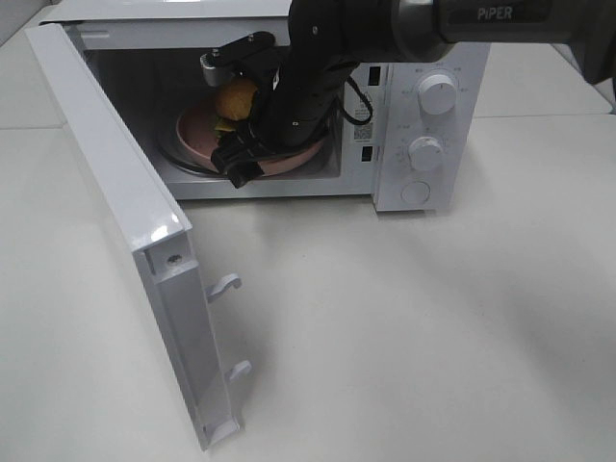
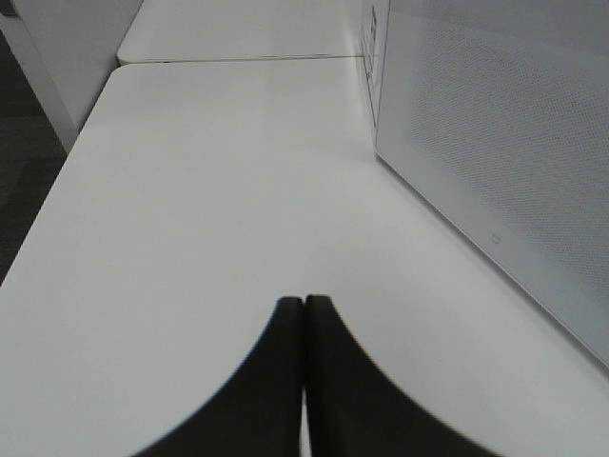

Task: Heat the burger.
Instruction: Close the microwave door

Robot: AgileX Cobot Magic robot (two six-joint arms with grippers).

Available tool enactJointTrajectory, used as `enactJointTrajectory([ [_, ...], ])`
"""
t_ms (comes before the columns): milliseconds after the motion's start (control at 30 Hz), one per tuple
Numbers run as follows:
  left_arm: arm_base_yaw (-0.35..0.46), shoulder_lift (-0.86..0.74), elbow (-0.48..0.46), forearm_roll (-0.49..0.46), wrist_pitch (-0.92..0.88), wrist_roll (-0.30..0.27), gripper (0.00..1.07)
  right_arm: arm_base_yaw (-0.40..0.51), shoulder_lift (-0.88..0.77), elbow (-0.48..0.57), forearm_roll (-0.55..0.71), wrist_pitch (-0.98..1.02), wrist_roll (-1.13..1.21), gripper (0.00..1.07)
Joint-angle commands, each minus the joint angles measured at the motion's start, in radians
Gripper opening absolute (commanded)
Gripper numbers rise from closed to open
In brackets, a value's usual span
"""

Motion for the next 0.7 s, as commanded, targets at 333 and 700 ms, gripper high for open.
enactJointTrajectory([
  [333,0.004,-0.02,0.004,-0.002,-0.009,-0.004,0.0,-0.001,-0.067,-0.003,0.042,0.243,0.194,0.76],
  [700,0.004,-0.02,0.004,-0.002,-0.009,-0.004,0.0,-0.001,-0.108,-0.003,0.041,0.454,0.197,0.76],
])
